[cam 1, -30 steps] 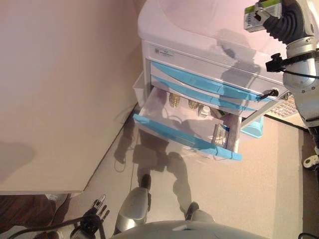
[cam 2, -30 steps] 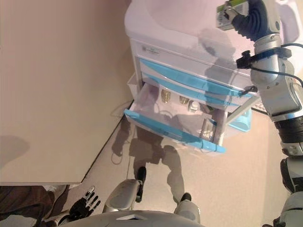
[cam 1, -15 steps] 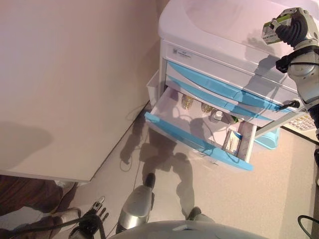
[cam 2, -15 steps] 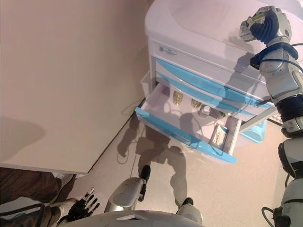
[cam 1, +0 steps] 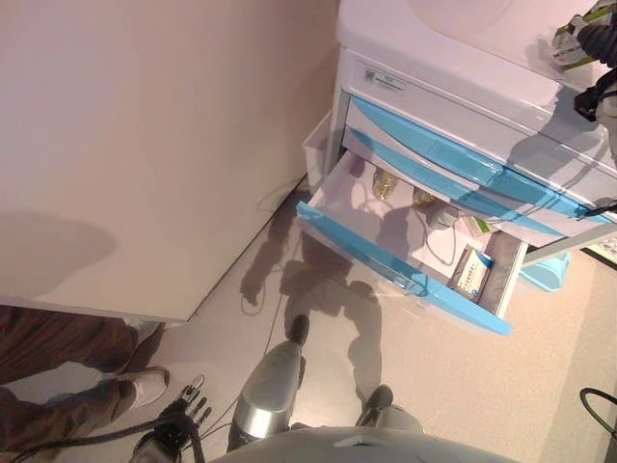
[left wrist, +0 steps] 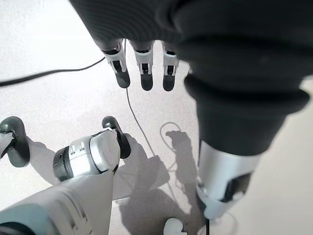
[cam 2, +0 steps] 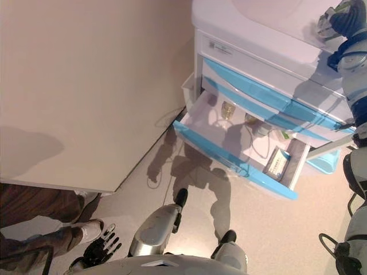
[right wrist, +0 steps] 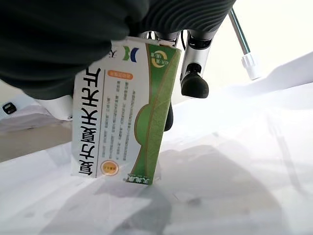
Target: Open the drawer and pick up the medicine
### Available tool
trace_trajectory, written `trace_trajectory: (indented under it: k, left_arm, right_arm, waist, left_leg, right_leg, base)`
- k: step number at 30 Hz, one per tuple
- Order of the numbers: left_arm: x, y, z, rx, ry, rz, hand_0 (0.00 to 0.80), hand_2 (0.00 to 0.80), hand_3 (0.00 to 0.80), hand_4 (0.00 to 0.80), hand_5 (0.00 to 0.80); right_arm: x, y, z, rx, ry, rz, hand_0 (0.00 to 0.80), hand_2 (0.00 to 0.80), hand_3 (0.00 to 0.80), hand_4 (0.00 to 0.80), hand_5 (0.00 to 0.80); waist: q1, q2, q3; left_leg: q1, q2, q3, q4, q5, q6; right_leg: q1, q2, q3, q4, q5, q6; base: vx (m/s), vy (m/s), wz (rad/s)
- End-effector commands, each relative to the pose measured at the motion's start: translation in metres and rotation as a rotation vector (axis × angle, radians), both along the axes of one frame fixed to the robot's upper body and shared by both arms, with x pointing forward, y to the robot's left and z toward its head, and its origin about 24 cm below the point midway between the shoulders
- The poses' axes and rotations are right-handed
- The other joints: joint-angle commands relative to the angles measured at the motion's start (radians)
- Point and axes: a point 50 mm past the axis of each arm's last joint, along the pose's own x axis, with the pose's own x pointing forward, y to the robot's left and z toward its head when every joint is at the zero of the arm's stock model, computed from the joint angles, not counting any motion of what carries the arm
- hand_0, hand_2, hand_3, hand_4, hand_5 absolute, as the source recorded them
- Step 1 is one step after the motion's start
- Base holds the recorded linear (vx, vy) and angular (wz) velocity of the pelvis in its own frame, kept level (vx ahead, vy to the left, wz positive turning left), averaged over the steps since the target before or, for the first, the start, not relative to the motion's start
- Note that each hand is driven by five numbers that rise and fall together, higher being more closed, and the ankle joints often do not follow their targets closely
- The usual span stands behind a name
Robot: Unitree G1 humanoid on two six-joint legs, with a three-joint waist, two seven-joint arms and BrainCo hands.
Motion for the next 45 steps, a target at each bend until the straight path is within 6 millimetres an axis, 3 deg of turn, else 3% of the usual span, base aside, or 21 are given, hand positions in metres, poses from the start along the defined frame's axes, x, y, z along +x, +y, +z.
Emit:
trace_trajectory:
  k: [1, 9, 10, 20, 29, 45]
  left_arm:
    - [-0.008, 0.014, 0.006, 0.041, -0.003, -0.033, 0.0, 0.0, 0.0, 0.0, 0.0]
    - [-0.007, 0.016, 0.008, 0.039, -0.023, -0.043, 0.0, 0.0, 0.0, 0.0, 0.0]
    - [-0.005, 0.016, 0.008, 0.04, -0.026, -0.044, 0.0, 0.0, 0.0, 0.0, 0.0]
    - [0.0, 0.014, 0.009, 0.039, -0.029, -0.055, 0.0, 0.0, 0.0, 0.0, 0.0]
    - [0.0, 0.009, 0.008, 0.029, -0.027, -0.071, 0.0, 0.0, 0.0, 0.0, 0.0]
    - [-0.014, 0.006, 0.003, 0.024, -0.008, -0.076, 0.0, 0.0, 0.0, 0.0, 0.0]
  right_arm:
    - [-0.002, -0.003, 0.003, -0.111, 0.073, -0.038, 0.8, 0.8, 0.8, 0.8, 0.8]
    - [-0.003, -0.013, -0.002, -0.118, 0.146, -0.098, 0.8, 0.8, 0.8, 0.8, 0.8]
    - [-0.004, -0.013, -0.001, -0.13, 0.144, -0.111, 0.0, 0.0, 0.0, 0.0, 0.0]
    - [-0.005, -0.008, 0.012, -0.201, 0.053, -0.151, 0.0, 0.0, 0.0, 0.0, 0.0]
    - [-0.008, 0.006, 0.033, -0.238, -0.13, -0.177, 0.0, 0.0, 0.0, 0.0, 0.0]
    - [-0.029, 0.062, 0.083, -0.29, -0.493, 0.037, 0.0, 0.0, 0.0, 0.0, 0.0]
  waist:
    - [0.033, 0.003, 0.006]
    - [0.035, 0.001, 0.02]
    - [0.034, 0.0, 0.021]
    - [0.032, -0.001, 0.016]
    - [0.022, 0.005, 0.0]
    - [-0.018, 0.0, -0.048]
  left_leg:
    - [0.054, -0.001, -0.028, 0.0, -0.127, 0.02]
    - [0.048, 0.003, -0.025, 0.006, -0.127, 0.02]
    - [0.049, 0.004, -0.025, 0.006, -0.128, 0.02]
    - [0.057, 0.007, -0.024, 0.001, -0.129, 0.018]
    - [0.069, 0.007, -0.022, 0.002, -0.136, 0.017]
    - [0.099, 0.016, 0.004, -0.014, -0.138, 0.007]
  right_leg:
    - [-0.112, -0.02, 0.025, 0.113, 0.089, -0.031]
    - [-0.118, -0.02, 0.024, 0.117, 0.091, -0.031]
    - [-0.117, -0.02, 0.025, 0.117, 0.092, -0.031]
    - [-0.111, -0.016, 0.027, 0.109, 0.093, -0.03]
    - [-0.1, -0.014, 0.035, 0.099, 0.083, -0.033]
    - [-0.08, -0.006, 0.057, 0.069, 0.069, -0.031]
  base:
    - [-0.015, -0.019, 0.06]
    - [-0.006, -0.007, 0.02]
    - [0.0, 0.0, 0.0]
    - [0.0, 0.0, 0.0]
    - [0.0, 0.0, 0.0]
    - [-0.003, -0.009, -0.05]
